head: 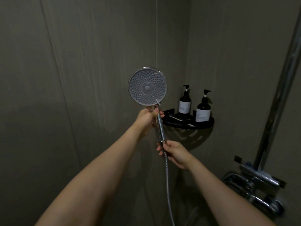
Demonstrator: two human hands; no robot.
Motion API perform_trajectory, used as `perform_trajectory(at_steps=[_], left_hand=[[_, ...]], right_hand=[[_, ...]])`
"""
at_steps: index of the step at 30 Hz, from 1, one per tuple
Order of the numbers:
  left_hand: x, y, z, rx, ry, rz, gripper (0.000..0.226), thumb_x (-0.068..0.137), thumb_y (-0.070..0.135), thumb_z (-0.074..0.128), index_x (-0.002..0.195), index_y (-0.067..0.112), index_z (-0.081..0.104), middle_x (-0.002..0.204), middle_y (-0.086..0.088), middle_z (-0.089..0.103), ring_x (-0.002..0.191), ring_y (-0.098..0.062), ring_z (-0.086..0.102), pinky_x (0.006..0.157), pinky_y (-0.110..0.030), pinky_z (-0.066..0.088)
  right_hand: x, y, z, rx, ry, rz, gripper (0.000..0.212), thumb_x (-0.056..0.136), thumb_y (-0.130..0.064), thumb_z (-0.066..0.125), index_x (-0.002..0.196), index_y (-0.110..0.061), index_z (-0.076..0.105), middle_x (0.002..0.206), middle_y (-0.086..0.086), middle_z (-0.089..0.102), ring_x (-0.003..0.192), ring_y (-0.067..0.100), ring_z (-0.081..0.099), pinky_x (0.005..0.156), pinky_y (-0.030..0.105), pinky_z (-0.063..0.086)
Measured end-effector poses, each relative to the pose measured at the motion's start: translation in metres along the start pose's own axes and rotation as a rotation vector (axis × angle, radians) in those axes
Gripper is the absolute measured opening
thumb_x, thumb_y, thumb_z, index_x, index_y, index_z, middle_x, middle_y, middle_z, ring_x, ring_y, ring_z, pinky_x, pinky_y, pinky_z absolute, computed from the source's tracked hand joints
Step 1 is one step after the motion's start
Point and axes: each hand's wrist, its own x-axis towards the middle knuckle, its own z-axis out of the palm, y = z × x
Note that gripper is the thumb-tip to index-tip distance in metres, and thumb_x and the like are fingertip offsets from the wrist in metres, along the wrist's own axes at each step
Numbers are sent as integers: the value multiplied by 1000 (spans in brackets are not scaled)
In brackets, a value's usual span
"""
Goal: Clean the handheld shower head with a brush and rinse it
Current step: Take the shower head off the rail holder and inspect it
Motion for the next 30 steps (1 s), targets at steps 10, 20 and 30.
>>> perform_trajectory(at_steps=[10, 20, 30], left_hand=[[2, -1, 16, -111, -110, -111, 22, 98, 6, 36, 82, 11, 50, 74, -1, 61, 51, -2, 65, 65, -28, 54], [14, -11, 31, -91, 71, -78, 20, 98, 8, 40, 80, 11, 50, 77, -4, 56, 69, -11, 57, 69, -25, 48], [13, -7, 33, -144, 114, -26, 23, 97, 4, 41, 77, 10, 50, 75, -5, 54, 70, -14, 56, 73, -26, 48]], right_hand=[[-16, -16, -25, 307, -126, 193, 28, 94, -11, 38, 110, -6, 61, 82, 5, 64, 69, 13, 54, 64, 26, 44], [-6, -20, -10, -350, 60, 53, 25, 97, -10, 39, 74, -17, 46, 66, -1, 44, 53, 7, 41, 53, 19, 36], [-15, -30, -20, 12, 26, 101, 23, 98, -8, 35, 96, -10, 58, 87, 4, 65, 82, 14, 62, 73, 24, 45]])
